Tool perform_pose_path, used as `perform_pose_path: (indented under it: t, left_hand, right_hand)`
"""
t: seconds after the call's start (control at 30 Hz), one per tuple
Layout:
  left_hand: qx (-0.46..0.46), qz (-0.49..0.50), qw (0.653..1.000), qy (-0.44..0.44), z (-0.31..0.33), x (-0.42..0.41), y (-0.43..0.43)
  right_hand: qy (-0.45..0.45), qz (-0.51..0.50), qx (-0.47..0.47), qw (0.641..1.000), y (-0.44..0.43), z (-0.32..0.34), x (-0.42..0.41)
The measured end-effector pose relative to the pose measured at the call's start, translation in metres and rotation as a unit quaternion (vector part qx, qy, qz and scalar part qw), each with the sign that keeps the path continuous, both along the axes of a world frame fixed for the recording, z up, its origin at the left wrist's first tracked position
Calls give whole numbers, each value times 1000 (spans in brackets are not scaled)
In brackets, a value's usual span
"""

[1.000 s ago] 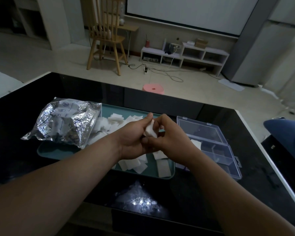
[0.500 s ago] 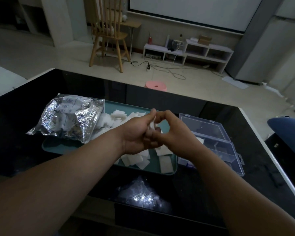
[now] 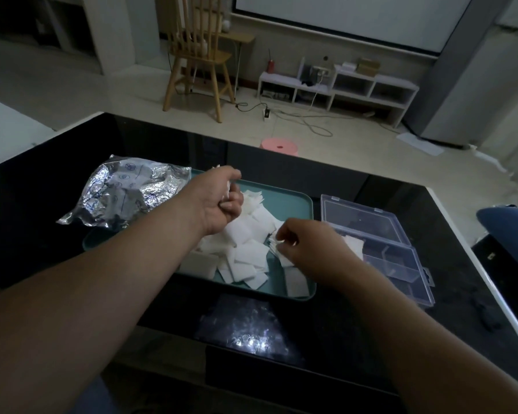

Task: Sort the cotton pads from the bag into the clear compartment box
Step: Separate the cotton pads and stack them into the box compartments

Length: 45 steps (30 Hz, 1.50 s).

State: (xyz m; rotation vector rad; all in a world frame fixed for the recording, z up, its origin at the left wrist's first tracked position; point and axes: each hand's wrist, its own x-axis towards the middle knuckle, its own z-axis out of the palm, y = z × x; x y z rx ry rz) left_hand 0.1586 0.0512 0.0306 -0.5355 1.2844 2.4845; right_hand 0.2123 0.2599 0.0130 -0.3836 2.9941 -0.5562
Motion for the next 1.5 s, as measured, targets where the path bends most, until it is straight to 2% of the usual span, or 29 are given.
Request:
perform_pose_path:
  t: [0.1,0.17,0.27,0.5,0.6,0.63,0.7,0.73,0.77,0.87,0.93,1.03,1.1,1.23,1.37,1.5]
  left_hand:
    - [-7,-10,1000,-4,-2,2,0]
    - [-16,-22,1000,-4,-2,4,3]
    - [-19,-39,999,0,0,8,5]
    - [-53,-51,997,2,-1,11,7]
    - [-68,-46,997,10,0,12,9]
    - [-72,-45,996,12,1,12,10]
    - [-73,-47,996,15,2,13,11]
    - [-72,-48,996,15,2,13,11]
    - [-72,-48,996,14,2,14,10]
    - [-78,-46,996,14,2,15,9]
    - [-81,-46,995,19,3,17,9]
    - [-87,-48,995,22,1,17,9]
    - [-98,-39,994,23,1,16,8]
    - [-185,-26,978,93,0,15,11]
    - [-247,-123,945,175,-1,30,35]
    - [-212,-214,935,186,-2,44,61]
  right_hand:
    - [-14,86,33,996,-23,-10,9]
    - [-1,104,77,992,-33,-19,10]
    - [7,98,107,989,-39,-25,7]
    - [42,55,54,996,-31,-24,5]
    - [40,-23,-28,999,-30,-19,2]
    - [13,-61,-90,994,-31,-16,2]
    - [-81,-128,-232,961,-38,-11,6]
    - [-120,-141,-257,948,-43,-11,11]
    - [-139,-134,-237,952,-49,-15,14]
    - [-86,-99,-78,988,-66,-29,24]
    - [-53,-88,-46,994,-72,-33,27]
    - [-70,-75,-76,992,-77,-38,28]
    - [-84,-95,-139,982,-72,-29,24]
    - [-10,-172,-234,957,-36,2,4]
    - [73,-191,-278,939,-14,19,6]
    - [63,-133,-274,950,-13,21,14]
